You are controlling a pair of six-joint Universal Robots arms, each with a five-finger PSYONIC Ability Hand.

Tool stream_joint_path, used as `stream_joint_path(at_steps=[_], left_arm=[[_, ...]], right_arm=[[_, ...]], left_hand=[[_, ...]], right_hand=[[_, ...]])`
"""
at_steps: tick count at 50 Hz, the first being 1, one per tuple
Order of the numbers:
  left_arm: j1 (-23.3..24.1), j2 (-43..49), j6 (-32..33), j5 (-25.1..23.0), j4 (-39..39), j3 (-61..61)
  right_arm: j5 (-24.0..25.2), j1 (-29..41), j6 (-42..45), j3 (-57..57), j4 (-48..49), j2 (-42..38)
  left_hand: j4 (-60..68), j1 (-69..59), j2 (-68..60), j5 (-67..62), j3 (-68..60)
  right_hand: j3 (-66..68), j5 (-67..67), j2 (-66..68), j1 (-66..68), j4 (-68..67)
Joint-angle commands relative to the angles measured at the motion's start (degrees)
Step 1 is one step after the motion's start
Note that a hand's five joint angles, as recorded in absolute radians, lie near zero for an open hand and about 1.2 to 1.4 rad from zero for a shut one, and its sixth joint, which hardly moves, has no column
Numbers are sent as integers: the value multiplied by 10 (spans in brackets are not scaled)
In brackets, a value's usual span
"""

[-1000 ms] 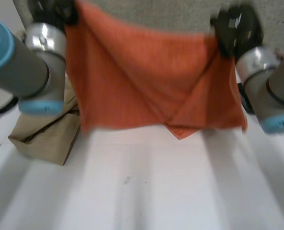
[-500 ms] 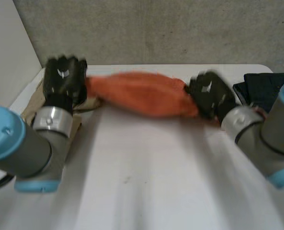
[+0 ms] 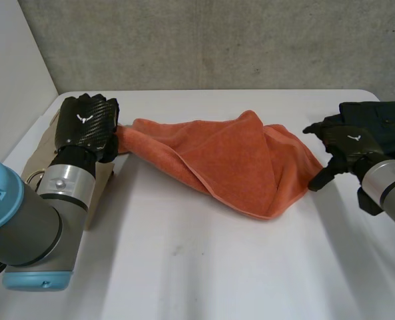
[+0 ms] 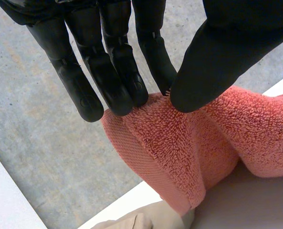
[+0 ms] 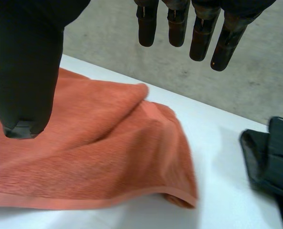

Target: Fold the laundry.

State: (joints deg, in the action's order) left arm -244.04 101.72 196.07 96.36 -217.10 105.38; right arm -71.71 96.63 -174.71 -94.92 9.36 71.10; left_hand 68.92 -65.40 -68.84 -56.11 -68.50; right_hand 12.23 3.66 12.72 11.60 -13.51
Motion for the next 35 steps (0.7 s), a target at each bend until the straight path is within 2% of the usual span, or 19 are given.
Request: stream_joint_path(at_steps=[1,5,8,16,35], left_arm=[[-1,0,-3,0,8,-2],[-5,0,-3,0,8,-4],[-9,0,-3,0,8,-4],[-10,3,-4,0,7,-5],[-11,8,-4,0,7,-7]], right_arm=[[11,-30,172,51,-25,-77],[12,-48,311,83,-29,-125],[17,-49,343,111,-29,-163],[52,-46,341,173,-25,-220],[55,-43,307,252,-24,-281]], left_hand=[[111,-146,-112,-139,-115],[111,-146,-112,-139,-115],[111,-146,-112,-139,-115],[111,-146,-112,-139,-115],[111,-146,-112,-139,-115]], right_hand=[[58,43,53,64,-45],[86,72,81,92,-73],[110,95,105,116,-97],[182,168,177,188,-169],[251,237,246,257,-238]])
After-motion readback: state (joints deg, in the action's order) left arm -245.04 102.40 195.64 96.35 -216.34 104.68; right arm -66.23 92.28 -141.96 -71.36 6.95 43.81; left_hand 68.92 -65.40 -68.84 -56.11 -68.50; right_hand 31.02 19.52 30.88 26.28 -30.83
